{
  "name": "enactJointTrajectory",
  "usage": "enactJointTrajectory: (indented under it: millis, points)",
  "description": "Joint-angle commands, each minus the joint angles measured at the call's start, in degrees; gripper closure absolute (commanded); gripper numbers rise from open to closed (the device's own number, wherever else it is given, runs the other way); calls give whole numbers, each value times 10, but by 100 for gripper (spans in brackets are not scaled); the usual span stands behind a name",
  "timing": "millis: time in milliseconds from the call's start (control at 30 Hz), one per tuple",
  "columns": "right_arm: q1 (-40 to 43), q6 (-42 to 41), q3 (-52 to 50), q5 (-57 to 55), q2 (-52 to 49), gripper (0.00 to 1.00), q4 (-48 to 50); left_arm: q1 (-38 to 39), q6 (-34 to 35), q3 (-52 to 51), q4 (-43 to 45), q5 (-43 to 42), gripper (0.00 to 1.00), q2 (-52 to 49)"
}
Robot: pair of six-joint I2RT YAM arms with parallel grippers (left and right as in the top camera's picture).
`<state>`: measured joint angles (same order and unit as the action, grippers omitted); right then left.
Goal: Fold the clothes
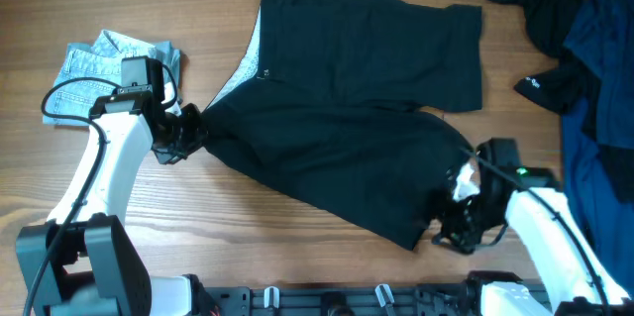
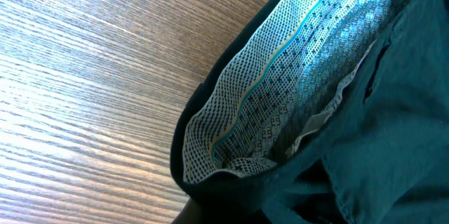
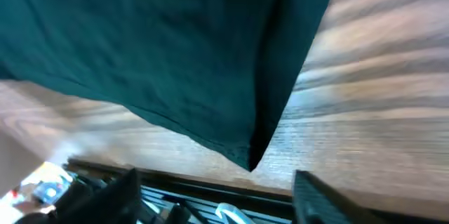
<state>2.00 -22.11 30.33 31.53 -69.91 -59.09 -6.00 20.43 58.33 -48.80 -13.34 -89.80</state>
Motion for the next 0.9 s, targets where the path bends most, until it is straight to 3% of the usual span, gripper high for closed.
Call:
enactJointTrajectory:
  millis: [0, 200, 300, 367, 433, 467, 733, 767, 833, 867]
  points:
    - [-31, -68, -45, 31, -2, 24, 41, -2, -9, -6, 3, 8, 94, 10]
    - [-86, -195, -64, 16, -7, 25, 120, -2, -9, -6, 3, 7, 94, 10]
    - [-100, -251, -64, 2, -27, 35, 142, -2, -9, -6, 1, 7, 94, 10]
    - [-100, -279, -64, -5, -42, 47, 157, -2, -9, -6, 1, 7, 94, 10]
    - [-100, -280, -64, -4, -50, 93, 160, -2, -9, -6, 1, 7, 94, 10]
    - [-100, -280, -64, -4, -50, 96, 161, -2, -9, -6, 1, 7, 94, 10]
    - [-100, -226, -54, 29, -32, 96, 161, -2, -9, -6, -1, 7, 93, 10]
    - [-100, -215, -52, 40, -21, 91, 149, -2, -9, -6, -2, 7, 93, 10]
    - [-100, -214, -52, 47, -6, 52, 115, -2, -9, -6, -1, 7, 92, 10]
    - [-100, -209, -53, 45, -5, 46, 101, -2, -9, -6, -1, 7, 92, 10]
